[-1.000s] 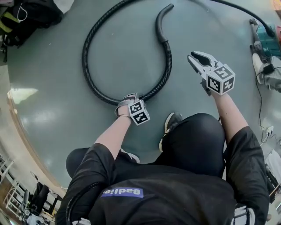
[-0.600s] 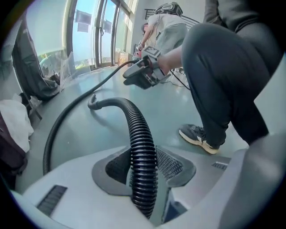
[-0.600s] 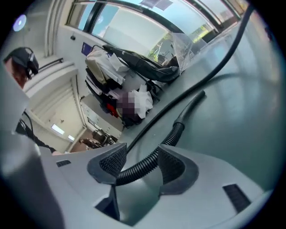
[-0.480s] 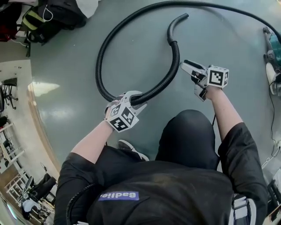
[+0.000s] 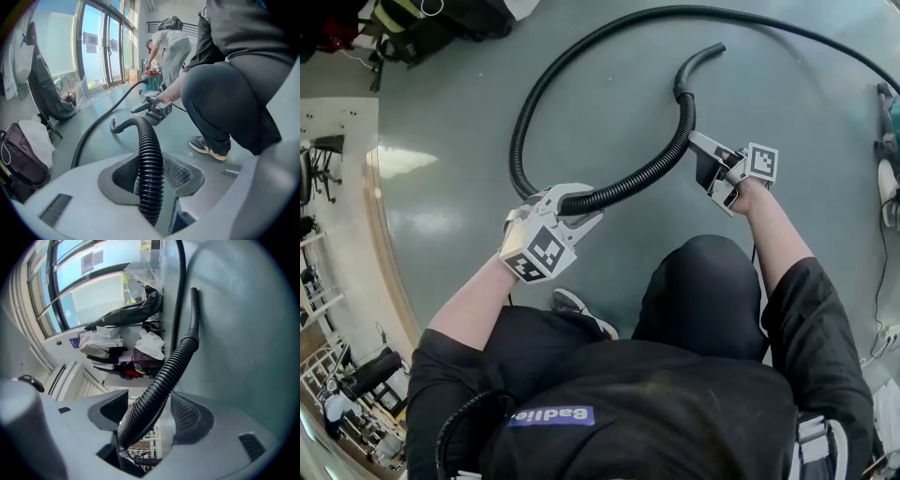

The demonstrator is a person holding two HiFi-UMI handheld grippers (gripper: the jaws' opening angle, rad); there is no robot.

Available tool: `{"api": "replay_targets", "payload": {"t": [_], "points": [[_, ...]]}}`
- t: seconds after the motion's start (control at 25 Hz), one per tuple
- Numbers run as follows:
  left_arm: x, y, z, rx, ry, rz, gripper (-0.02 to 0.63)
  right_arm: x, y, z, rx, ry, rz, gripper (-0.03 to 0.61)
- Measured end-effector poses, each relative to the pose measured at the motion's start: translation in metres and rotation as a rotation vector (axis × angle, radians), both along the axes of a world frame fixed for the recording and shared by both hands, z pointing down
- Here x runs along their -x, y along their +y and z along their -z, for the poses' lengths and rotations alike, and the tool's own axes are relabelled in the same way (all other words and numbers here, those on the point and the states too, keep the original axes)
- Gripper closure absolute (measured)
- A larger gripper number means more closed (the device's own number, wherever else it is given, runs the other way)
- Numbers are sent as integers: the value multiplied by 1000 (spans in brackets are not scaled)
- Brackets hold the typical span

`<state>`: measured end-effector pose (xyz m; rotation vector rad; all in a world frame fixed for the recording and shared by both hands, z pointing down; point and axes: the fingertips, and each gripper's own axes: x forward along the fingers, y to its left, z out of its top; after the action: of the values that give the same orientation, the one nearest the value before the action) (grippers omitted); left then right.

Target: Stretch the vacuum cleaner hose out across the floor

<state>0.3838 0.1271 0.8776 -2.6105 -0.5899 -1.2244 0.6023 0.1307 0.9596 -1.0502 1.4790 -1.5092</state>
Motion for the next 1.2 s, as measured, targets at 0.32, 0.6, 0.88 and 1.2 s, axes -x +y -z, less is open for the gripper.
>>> {"api": "replay_targets", "payload": {"t": [0.32,0.6,0.88,1.2], "points": [[24,-28,22,-4,68,29,453,26,-62,5,-58,-113,-77,313],[62,-40,28,-3,117,41,454,77,-92,6,14,-25,75,313],[103,-59,49,4,229,39,456,121,-121,28,9,-68,36,313],[150,-105,68,-34,348,75,454,157,-193,136,-154,-66,-113,343]]}}
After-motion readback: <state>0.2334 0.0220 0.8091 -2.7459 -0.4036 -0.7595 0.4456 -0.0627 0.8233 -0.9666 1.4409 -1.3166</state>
